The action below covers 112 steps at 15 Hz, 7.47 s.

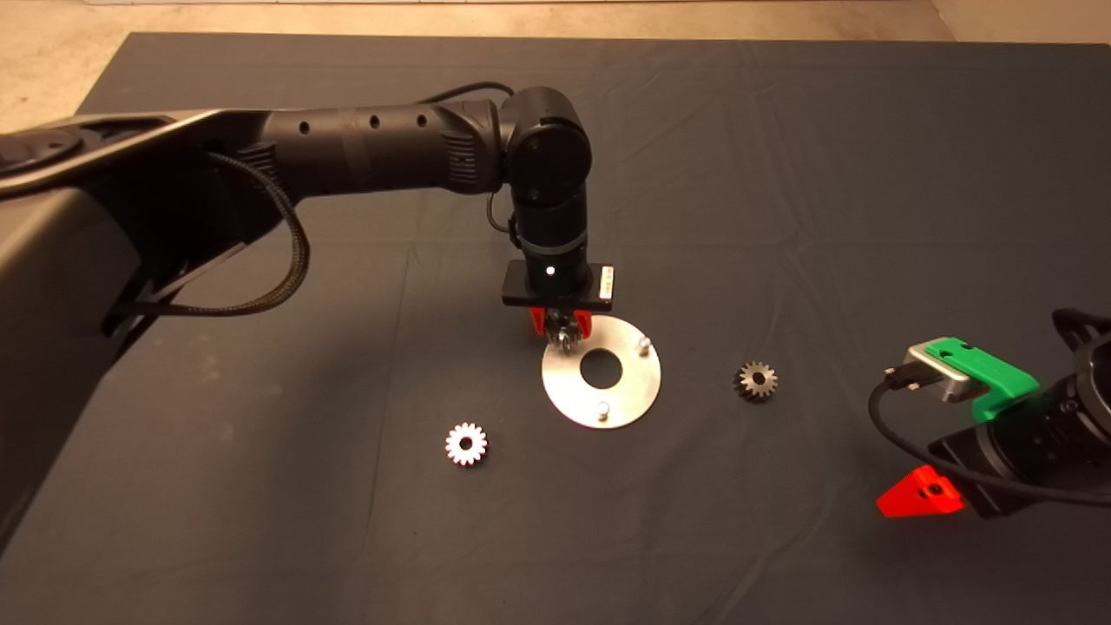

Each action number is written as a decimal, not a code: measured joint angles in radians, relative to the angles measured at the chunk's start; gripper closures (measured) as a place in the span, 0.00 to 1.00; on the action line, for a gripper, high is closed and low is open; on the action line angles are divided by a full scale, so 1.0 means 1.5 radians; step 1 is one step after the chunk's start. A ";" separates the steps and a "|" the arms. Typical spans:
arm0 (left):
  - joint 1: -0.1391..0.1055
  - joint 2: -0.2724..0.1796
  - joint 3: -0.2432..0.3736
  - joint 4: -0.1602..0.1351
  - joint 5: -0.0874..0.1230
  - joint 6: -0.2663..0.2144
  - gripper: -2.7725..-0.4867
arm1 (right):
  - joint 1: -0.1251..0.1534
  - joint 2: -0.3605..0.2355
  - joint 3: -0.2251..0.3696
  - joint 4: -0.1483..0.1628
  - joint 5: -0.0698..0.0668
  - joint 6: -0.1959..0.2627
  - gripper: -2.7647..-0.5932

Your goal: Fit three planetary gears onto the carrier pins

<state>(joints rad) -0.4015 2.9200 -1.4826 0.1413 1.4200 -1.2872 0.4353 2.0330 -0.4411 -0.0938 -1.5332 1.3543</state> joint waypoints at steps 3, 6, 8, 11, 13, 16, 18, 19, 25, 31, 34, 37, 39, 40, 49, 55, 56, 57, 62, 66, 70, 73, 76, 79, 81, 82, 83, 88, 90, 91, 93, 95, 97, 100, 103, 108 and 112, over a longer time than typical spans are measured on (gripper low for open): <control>0.000 -0.003 0.018 0.005 0.000 -0.021 0.85 | 0.000 0.000 0.000 0.000 0.000 0.000 0.00; 0.003 0.000 0.030 0.005 0.004 -0.025 0.85 | 0.000 0.000 0.000 0.000 0.000 0.000 0.00; 0.003 0.000 0.030 0.006 0.005 -0.026 0.85 | 0.000 0.000 0.000 0.000 0.000 0.000 0.00; 0.003 0.000 0.029 0.005 0.005 -0.024 0.85 | 0.000 0.000 0.000 0.000 0.000 0.000 0.00; 0.003 0.000 0.024 0.005 0.005 -0.023 0.85 | 0.000 0.000 0.000 0.000 0.000 0.000 0.00; 0.001 0.000 0.002 -0.003 0.005 0.003 0.85 | 0.000 0.000 0.000 0.000 0.000 0.000 0.00; 0.000 -0.001 -0.009 0.000 0.005 0.008 0.85 | 0.000 0.000 0.000 0.001 0.000 0.000 0.00; 0.000 -0.001 -0.009 0.000 0.004 0.008 0.85 | 0.000 0.000 0.000 0.001 0.000 0.000 0.00; 0.000 0.000 -0.005 0.001 0.005 0.007 0.85 | 0.000 0.000 0.000 0.001 0.000 0.000 0.00; 0.002 -0.002 0.021 0.009 0.009 -0.011 0.85 | 0.000 0.000 0.000 0.001 0.000 0.000 0.00; 0.002 -0.002 0.021 0.009 0.010 -0.011 0.85 | 0.000 0.000 0.000 0.001 0.000 0.000 0.00; 0.002 -0.002 0.021 0.010 0.010 -0.010 0.85 | 0.000 0.000 0.000 0.001 0.000 0.000 0.00; 0.002 -0.002 0.021 0.010 0.010 -0.010 0.85 | 0.000 0.000 0.000 0.001 0.000 0.000 0.00; 0.002 -0.002 0.021 0.010 0.010 -0.010 0.85 | 0.000 0.000 0.000 0.001 0.000 0.000 0.00; 0.002 -0.005 0.021 0.009 0.008 -0.009 0.76 | 0.000 -0.001 0.000 0.001 0.000 0.000 0.00; 0.003 -0.009 0.022 0.008 0.008 -0.009 0.64 | 0.000 -0.003 0.000 0.001 0.000 0.000 0.00; 0.003 -0.010 0.023 0.008 0.008 -0.009 0.64 | 0.000 -0.004 0.000 0.001 -0.001 0.000 0.00; 0.003 -0.010 0.024 0.008 0.008 -0.009 0.64 | 0.000 -0.005 0.000 0.001 0.000 0.000 0.00; 0.002 -0.094 0.122 0.008 0.023 -0.023 0.51 | 0.000 -0.005 -0.001 0.001 0.000 0.000 0.00; 0.001 -0.174 0.245 0.008 0.053 -0.066 0.45 | 0.000 0.026 -0.067 0.001 0.000 -0.019 0.00; 0.001 -0.226 0.310 0.008 0.068 -0.150 0.38 | -0.020 0.107 -0.205 -0.005 0.000 -0.095 0.00; -0.001 -0.230 0.327 0.008 0.070 -0.210 0.33 | -0.029 0.157 -0.296 -0.012 0.002 -0.155 0.00; -0.001 -0.228 0.341 0.008 0.068 -0.251 0.25 | -0.049 0.187 -0.338 -0.024 0.003 -0.189 0.00; -0.001 -0.237 0.355 0.008 0.068 -0.304 0.25 | -0.052 0.200 -0.353 -0.032 0.002 -0.201 0.00; 0.000 -0.243 0.370 0.008 0.068 -0.316 0.25 | -0.058 0.204 -0.359 -0.035 0.002 -0.205 0.00; 0.000 -0.244 0.372 0.008 0.068 -0.316 0.25 | -0.062 0.207 -0.359 -0.036 0.003 -0.207 0.00; 0.000 -0.246 0.374 0.009 0.068 -0.317 0.25 | -0.065 0.211 -0.360 -0.038 0.003 -0.208 0.00; 0.000 -0.284 0.394 0.026 0.065 -0.332 0.25 | -0.067 0.238 -0.364 -0.055 0.003 -0.213 0.00; 0.013 -0.284 0.403 0.051 0.055 -0.339 0.25 | -0.067 0.244 -0.367 -0.059 0.003 -0.214 0.00; 0.031 -0.284 0.407 0.061 0.046 -0.341 0.25 | -0.068 0.244 -0.368 -0.060 0.003 -0.214 0.00; 0.048 -0.284 0.411 0.064 0.043 -0.342 0.25 | -0.072 0.244 -0.372 -0.062 0.000 -0.214 0.00; 0.044 -0.286 0.413 0.072 0.043 -0.353 0.25 | -0.072 0.246 -0.372 -0.062 0.003 -0.215 0.00; 0.044 -0.284 0.414 0.078 0.043 -0.361 0.25 | -0.072 0.246 -0.372 -0.063 0.002 -0.215 0.00; 0.056 -0.283 0.410 0.086 0.043 -0.361 0.25 | -0.072 0.246 -0.372 -0.063 0.002 -0.215 0.00; 0.077 -0.282 0.405 0.096 0.042 -0.361 0.25 | -0.072 0.246 -0.372 -0.064 0.002 -0.215 0.00; 0.081 -0.282 0.405 0.115 0.040 -0.365 0.25 | -0.072 0.246 -0.373 -0.064 0.002 -0.215 0.00; 0.085 -0.280 0.405 0.116 0.038 -0.366 0.25 | -0.079 0.250 -0.381 -0.067 0.002 -0.215 0.00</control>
<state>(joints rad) -0.2740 2.5004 -0.8755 0.3160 1.4772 -1.8362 0.3163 2.4072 -1.0121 -0.1943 -1.5302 1.0315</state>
